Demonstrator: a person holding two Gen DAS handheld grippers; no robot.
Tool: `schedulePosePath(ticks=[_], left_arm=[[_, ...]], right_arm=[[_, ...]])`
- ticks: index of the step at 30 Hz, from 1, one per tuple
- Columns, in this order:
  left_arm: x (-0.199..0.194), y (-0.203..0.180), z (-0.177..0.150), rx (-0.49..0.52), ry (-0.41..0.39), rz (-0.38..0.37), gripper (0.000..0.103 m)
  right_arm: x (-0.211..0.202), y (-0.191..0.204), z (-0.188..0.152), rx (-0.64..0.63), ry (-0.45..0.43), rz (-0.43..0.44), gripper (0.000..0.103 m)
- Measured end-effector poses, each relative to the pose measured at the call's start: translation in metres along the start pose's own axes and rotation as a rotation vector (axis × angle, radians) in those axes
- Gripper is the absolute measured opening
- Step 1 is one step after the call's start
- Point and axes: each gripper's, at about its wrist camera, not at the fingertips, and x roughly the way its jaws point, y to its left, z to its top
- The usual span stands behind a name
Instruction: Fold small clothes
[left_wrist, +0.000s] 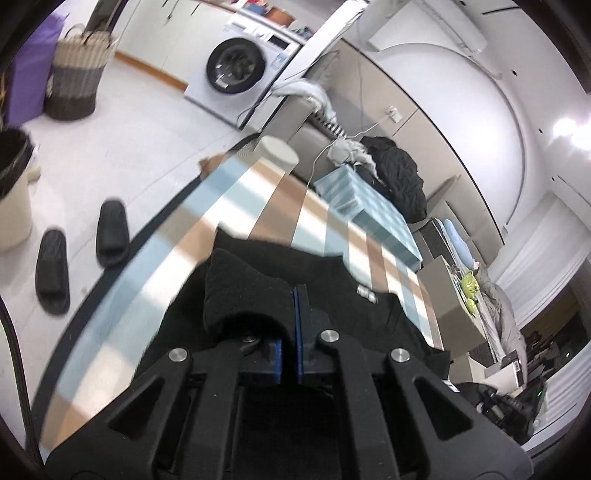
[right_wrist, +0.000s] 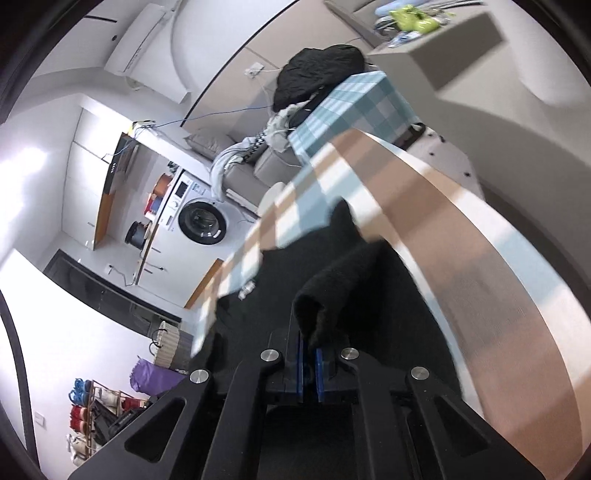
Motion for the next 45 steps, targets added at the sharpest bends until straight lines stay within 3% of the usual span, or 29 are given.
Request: schedulePosePath(ticks=[6,7,8,9,10,19,25,34,35,38,45], left_arm=[[0.053,-0.022,0.058,0.047,0.025,-0.001,0.005],[0.065,-0.025,0.065,0.053,0.037,-0.001,0.019],[0.072,-0.026,0.068,0.058,0.048,0.013,0.043],[0.080,-0.024,0.072,0.050,0.052,0.050,0.056],[0.082,-0.022,0.073,0.043,0.045,0.060,0.067],[0.079,0.002,0.055,0.099,0.075,0.132,0.067],[0.057,0.012,0.028,0.172,0.083,0.187,0.068],[0.040,0.039,-0.009,0.181,0.164,0.235,0.068],[0.037,0.041,-0.010,0.174,0.160,0.242,0.068],[0.028,0.046,-0.018,0.165,0.173,0.244,0.068],[0.023,0.053,-0.046,0.203,0.240,0.283,0.068]], right_arm=[[0.059,0.032,0.062,-0.037,-0.006,-0.038,0.007],[0.070,0.034,0.069,-0.039,0.011,-0.046,0.010],[0.081,0.033,0.076,-0.040,0.016,-0.055,0.021],[0.088,0.030,0.081,-0.036,0.010,-0.089,0.040],[0.089,0.027,0.083,-0.035,-0.003,-0.124,0.047],[0.070,-0.004,0.076,-0.075,0.052,-0.239,0.050],[0.049,-0.012,0.054,-0.126,0.110,-0.198,0.055],[0.060,-0.014,0.018,-0.281,0.214,-0.263,0.055],[0.063,-0.013,0.015,-0.298,0.233,-0.271,0.054],[0.062,0.001,0.004,-0.439,0.217,-0.321,0.037],[0.053,-0.014,-0.010,-0.410,0.263,-0.329,0.037]])
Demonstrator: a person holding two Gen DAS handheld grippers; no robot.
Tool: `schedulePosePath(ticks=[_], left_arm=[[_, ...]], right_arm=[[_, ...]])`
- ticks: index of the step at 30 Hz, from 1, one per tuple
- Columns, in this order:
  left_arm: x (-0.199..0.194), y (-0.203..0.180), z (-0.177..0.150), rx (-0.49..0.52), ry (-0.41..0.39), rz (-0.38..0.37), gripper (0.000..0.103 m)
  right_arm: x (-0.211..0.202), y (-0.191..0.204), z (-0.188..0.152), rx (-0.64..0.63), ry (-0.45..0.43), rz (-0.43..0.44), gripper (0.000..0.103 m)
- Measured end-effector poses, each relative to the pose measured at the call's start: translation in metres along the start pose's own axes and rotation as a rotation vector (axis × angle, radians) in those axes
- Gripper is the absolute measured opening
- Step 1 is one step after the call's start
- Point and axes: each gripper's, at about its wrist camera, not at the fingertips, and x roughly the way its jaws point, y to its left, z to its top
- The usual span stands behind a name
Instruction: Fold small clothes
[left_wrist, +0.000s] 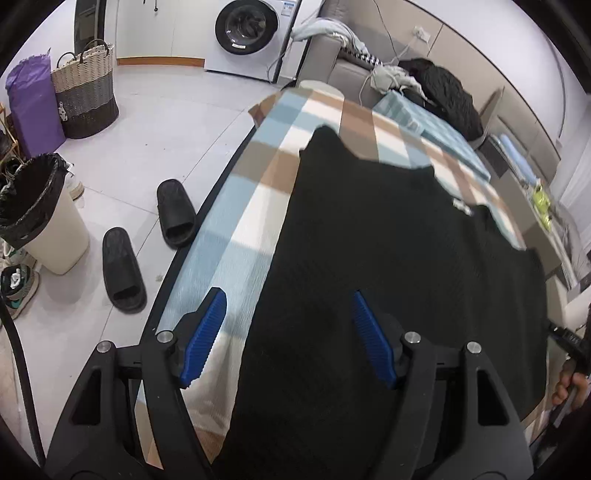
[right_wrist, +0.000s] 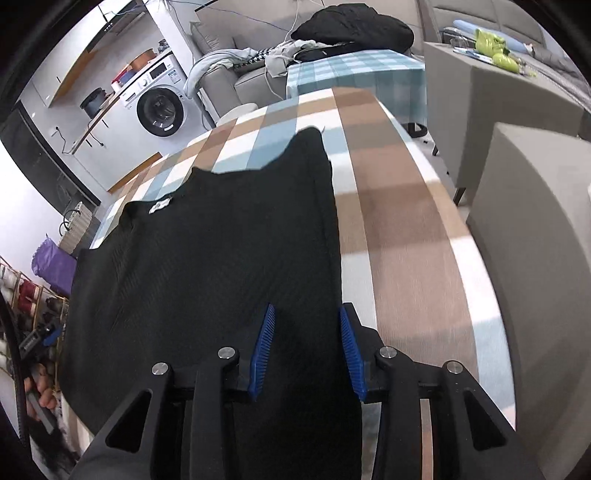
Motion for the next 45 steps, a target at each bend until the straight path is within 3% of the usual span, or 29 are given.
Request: schedulePosePath(ticks=[3,6,8,10,13,16,18,19,21,25,27,29,34,39,45], left_arm=[[0.002,0.003,-0.008,-0.011,0.009,0.000,0.067],[0.002,0.005,-0.011,-0.012,0.005,-0.007,0.052],[0.000,0.005,-0.013,-0.015,0.005,-0.034,0.022],[-0.004,0.004,-0.014,-0.006,-0.009,-0.048,0.003],[-0.014,0.008,-0.013,-0.003,-0.048,-0.026,0.003],[-0.014,0.017,-0.011,-0.036,-0.029,-0.040,0.003],[-0.016,0.019,-0.009,-0.040,-0.017,-0.040,0.003],[-0.017,0.019,-0.008,-0.041,-0.015,-0.044,0.003],[-0.022,0.020,-0.006,-0.055,-0.006,-0.060,0.006],[-0.035,0.013,-0.006,-0.038,-0.021,-0.093,0.026],[-0.040,0.007,-0.007,-0.018,-0.024,-0.089,0.030],[-0.042,-0.001,-0.009,-0.004,-0.015,-0.094,0.042],[-0.046,-0.031,-0.019,0.081,-0.021,-0.085,0.059],[-0.049,-0.061,-0.043,0.157,-0.009,-0.083,0.067],[-0.052,-0.076,-0.071,0.162,0.008,-0.056,0.072]], right_arm=[[-0.007,0.000,-0.007,0.005,-0.024,0.007,0.037],[-0.008,0.002,-0.011,-0.007,-0.034,-0.020,0.028],[-0.009,0.003,-0.016,-0.008,-0.037,-0.016,0.018],[-0.016,0.004,-0.018,0.005,-0.072,-0.006,0.007],[-0.029,0.011,-0.022,-0.001,-0.138,-0.037,0.005],[-0.024,0.014,-0.024,-0.004,-0.096,-0.081,0.006],[-0.024,0.017,-0.024,0.001,-0.083,-0.099,0.013],[-0.026,0.019,-0.024,0.003,-0.083,-0.109,0.017],[-0.034,0.024,-0.025,0.014,-0.096,-0.112,0.047],[-0.056,0.041,-0.032,-0.005,-0.136,-0.080,0.059],[-0.066,0.047,-0.041,-0.010,-0.146,-0.071,0.073],[-0.070,0.055,-0.049,-0.015,-0.143,-0.044,0.075],[-0.062,0.070,-0.064,-0.053,-0.110,-0.018,0.083],[-0.057,0.064,-0.084,-0.042,-0.081,-0.026,0.083],[-0.072,0.027,-0.112,0.061,-0.112,0.008,0.082]])
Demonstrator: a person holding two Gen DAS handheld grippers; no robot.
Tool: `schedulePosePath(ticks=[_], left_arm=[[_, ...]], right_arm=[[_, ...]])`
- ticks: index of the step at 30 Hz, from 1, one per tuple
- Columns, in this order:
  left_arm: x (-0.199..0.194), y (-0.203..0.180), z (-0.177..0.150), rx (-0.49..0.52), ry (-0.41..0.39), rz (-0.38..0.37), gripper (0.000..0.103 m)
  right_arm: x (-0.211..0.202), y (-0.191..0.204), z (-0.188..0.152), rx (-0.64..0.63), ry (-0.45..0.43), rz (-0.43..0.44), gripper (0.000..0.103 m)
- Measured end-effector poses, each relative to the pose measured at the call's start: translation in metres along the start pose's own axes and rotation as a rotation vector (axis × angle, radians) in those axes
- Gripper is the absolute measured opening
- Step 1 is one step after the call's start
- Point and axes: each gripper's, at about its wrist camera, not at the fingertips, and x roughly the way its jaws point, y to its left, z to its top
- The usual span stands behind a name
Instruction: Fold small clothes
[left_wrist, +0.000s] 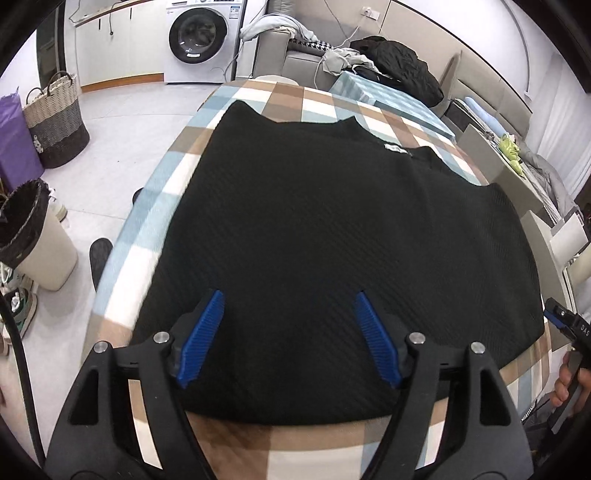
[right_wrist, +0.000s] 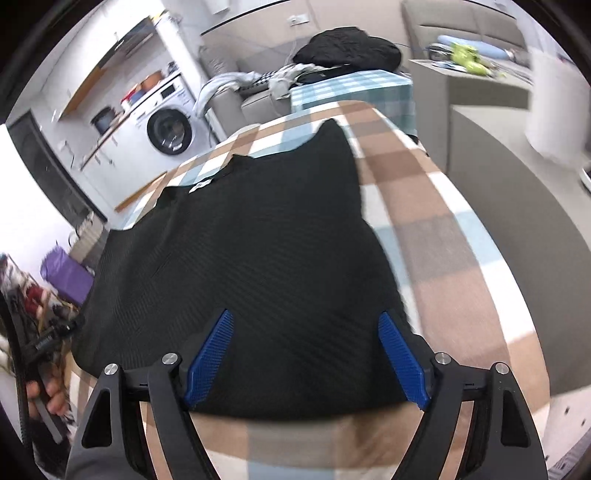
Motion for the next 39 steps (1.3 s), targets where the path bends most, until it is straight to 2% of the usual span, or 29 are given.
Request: schedulePosePath(ticks=[5,8,9,10,11,12,13,14,16,17,20,22,23,25,27,28,30,34,37,39], left_arm=[[-0.003,-0.012,-0.013,0.012,0.009,0.014,0.073],[-0.009,-0.019,-0.020,0.040,-0.001,0.027,0.073],[-0.011,-0.020,-0.022,0.043,-0.003,0.033,0.073],[-0.013,-0.021,-0.024,0.042,-0.003,0.032,0.073],[-0.014,-0.021,-0.026,0.040,-0.003,0.032,0.073],[-0.015,-0.021,-0.028,0.037,-0.003,0.034,0.073],[-0.017,-0.021,-0.030,0.039,-0.004,0.038,0.073],[-0.018,-0.020,-0.032,0.040,-0.004,0.043,0.073],[-0.021,-0.018,-0.036,0.037,-0.006,0.054,0.073],[-0.022,-0.015,-0.038,0.031,-0.003,0.055,0.073],[-0.026,-0.006,-0.043,0.013,-0.003,0.057,0.073],[-0.031,0.001,-0.046,-0.001,-0.009,0.066,0.073],[-0.033,0.005,-0.047,-0.015,-0.013,0.069,0.073],[-0.040,0.016,-0.050,-0.052,-0.012,0.056,0.073],[-0.048,0.031,-0.056,-0.113,-0.013,0.019,0.073],[-0.050,0.037,-0.058,-0.138,-0.013,0.006,0.073],[-0.053,0.052,-0.063,-0.208,-0.007,-0.026,0.073],[-0.049,0.080,-0.067,-0.344,-0.003,-0.103,0.073],[-0.040,0.088,-0.063,-0.382,-0.011,-0.071,0.072],[-0.034,0.085,-0.056,-0.352,-0.037,-0.020,0.072]], right_arm=[[-0.004,-0.024,-0.011,0.040,-0.014,0.005,0.078],[-0.002,-0.032,-0.013,0.035,-0.028,0.030,0.067],[0.000,-0.032,-0.013,0.031,-0.026,0.022,0.057],[0.003,-0.032,-0.012,0.014,-0.017,0.004,0.052],[0.007,-0.028,-0.011,-0.021,-0.005,-0.032,0.035],[0.008,-0.024,-0.009,-0.043,-0.002,-0.044,0.022],[0.007,-0.020,-0.009,-0.063,-0.006,-0.035,0.017],[0.001,-0.016,-0.008,-0.082,-0.028,-0.018,0.007],[-0.016,-0.011,-0.008,-0.105,-0.087,0.043,0.006],[-0.019,-0.011,-0.008,-0.107,-0.090,0.030,0.005],[-0.007,-0.014,-0.010,-0.131,-0.026,-0.113,0.005],[-0.001,-0.013,-0.013,-0.148,0.001,-0.146,0.005],[-0.005,-0.012,-0.013,-0.145,-0.012,-0.138,0.006],[-0.011,-0.011,-0.011,-0.128,-0.024,-0.121,0.016],[-0.018,-0.008,-0.007,-0.112,-0.055,-0.096,0.031],[-0.023,-0.005,-0.006,-0.106,-0.077,-0.070,0.035],[-0.028,0.004,-0.001,-0.085,-0.108,-0.003,0.052],[-0.022,0.025,0.003,-0.092,-0.118,0.049,0.055],[-0.009,0.037,0.005,-0.114,-0.092,0.070,0.055],[-0.001,0.046,0.004,-0.135,-0.073,0.073,0.055]])
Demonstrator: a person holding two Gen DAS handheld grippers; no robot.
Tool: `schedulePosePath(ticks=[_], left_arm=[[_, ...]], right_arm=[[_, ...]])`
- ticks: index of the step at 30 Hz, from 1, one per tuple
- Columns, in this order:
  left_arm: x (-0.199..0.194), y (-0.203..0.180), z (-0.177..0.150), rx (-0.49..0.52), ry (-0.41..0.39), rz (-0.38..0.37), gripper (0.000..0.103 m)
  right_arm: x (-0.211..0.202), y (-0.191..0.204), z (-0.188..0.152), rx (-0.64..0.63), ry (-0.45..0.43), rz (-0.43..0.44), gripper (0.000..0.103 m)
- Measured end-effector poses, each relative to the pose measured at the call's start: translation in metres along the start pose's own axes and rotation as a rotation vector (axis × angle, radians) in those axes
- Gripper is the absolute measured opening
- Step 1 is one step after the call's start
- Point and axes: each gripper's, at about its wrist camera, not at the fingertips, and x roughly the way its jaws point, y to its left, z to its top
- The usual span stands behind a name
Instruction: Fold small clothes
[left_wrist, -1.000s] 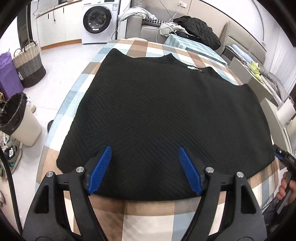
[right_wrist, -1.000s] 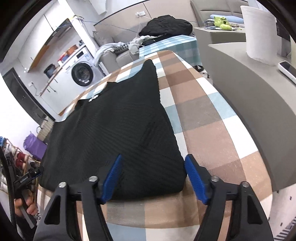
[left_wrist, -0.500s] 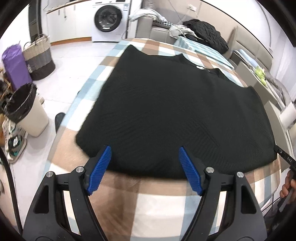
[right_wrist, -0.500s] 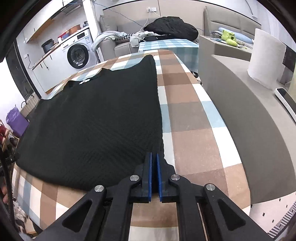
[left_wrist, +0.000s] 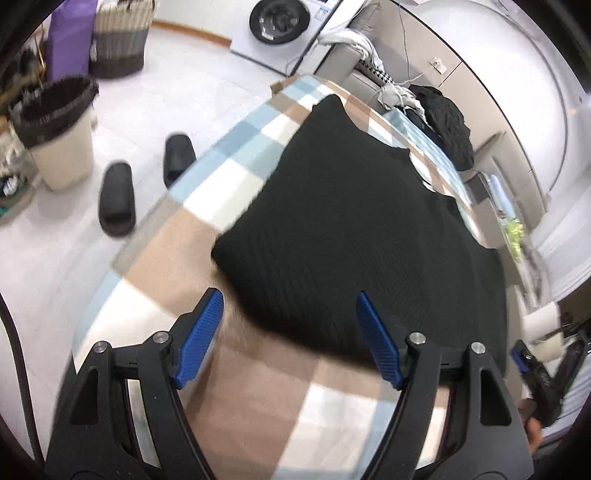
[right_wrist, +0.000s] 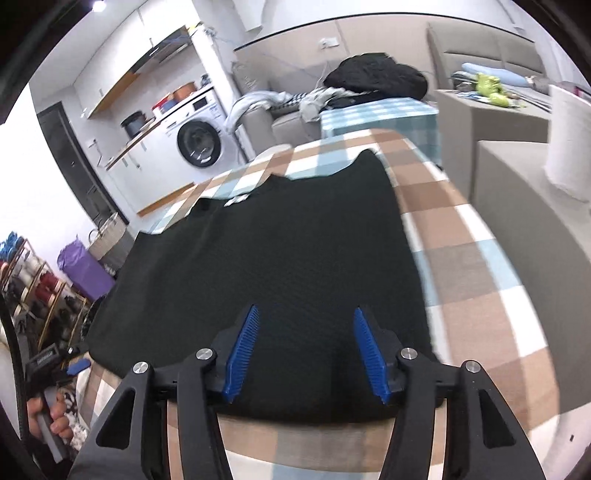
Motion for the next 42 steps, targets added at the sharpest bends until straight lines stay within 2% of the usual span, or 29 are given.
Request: schedulePosePath(ticks=[3,4,5,6,7,8,12,14,17,20,22,24,28,32,35,36,38,40,42], left_arm=[[0.014,-0.016,0.005,0.070,-0.035,0.068,0.068],[0.019,-0.021,0.007,0.088,-0.050,0.093,0.058],[0.025,-0.028,0.009,0.110,-0.065,0.118,0.044],[0.029,-0.030,0.010,0.119,-0.071,0.125,0.035],[0.032,-0.034,0.011,0.120,-0.071,0.119,0.021],[0.035,-0.037,0.014,0.114,-0.073,0.096,0.017],[0.014,-0.051,0.015,0.142,-0.159,0.074,0.015],[0.010,-0.053,0.013,0.162,-0.158,0.080,0.015],[0.020,-0.046,0.011,0.136,-0.114,0.086,0.015],[0.015,-0.049,0.009,0.156,-0.131,0.088,0.015],[0.009,-0.055,0.011,0.174,-0.151,0.080,0.015],[0.000,-0.070,0.016,0.230,-0.184,0.074,0.015],[-0.012,-0.118,0.026,0.395,-0.254,0.051,0.014],[-0.016,-0.190,0.020,0.594,-0.299,-0.045,0.014],[-0.009,-0.249,-0.001,0.732,-0.272,-0.163,0.014],[-0.002,-0.270,-0.014,0.786,-0.241,-0.213,0.014],[0.008,-0.291,-0.033,0.845,-0.191,-0.264,0.015],[0.025,-0.308,-0.054,0.895,-0.096,-0.311,0.016],[0.042,-0.313,-0.071,0.900,0.039,-0.357,0.021]], right_arm=[[0.011,0.016,-0.001,-0.050,0.015,-0.004,0.055],[0.012,0.021,-0.003,-0.061,0.015,-0.002,0.055],[0.015,0.026,-0.003,-0.073,0.019,0.002,0.055],[0.017,0.031,-0.003,-0.085,0.021,0.003,0.055],[0.019,0.036,-0.003,-0.096,0.020,0.005,0.055],[0.021,0.038,-0.004,-0.103,0.021,0.006,0.055],[0.024,0.047,-0.006,-0.127,0.023,0.001,0.055],[0.025,0.043,-0.008,-0.128,0.026,-0.002,0.056],[0.034,0.037,-0.010,-0.104,0.063,-0.012,0.058],[0.037,0.035,-0.013,-0.097,0.086,-0.022,0.058],[0.036,0.034,-0.014,-0.098,0.090,-0.022,0.062],[0.036,0.032,-0.014,-0.089,0.101,-0.008,0.071],[0.033,0.028,-0.013,-0.052,0.112,0.013,0.071],[0.025,0.025,-0.012,-0.033,0.092,0.015,0.072],[0.017,0.019,-0.011,-0.017,0.073,0.000,0.073],[0.015,0.015,-0.010,-0.007,0.066,-0.012,0.073],[0.010,0.008,-0.008,0.014,0.058,-0.029,0.073],[0.005,0.000,-0.008,0.034,0.051,-0.046,0.073],[0.000,-0.009,-0.008,0.057,0.045,-0.065,0.073]])
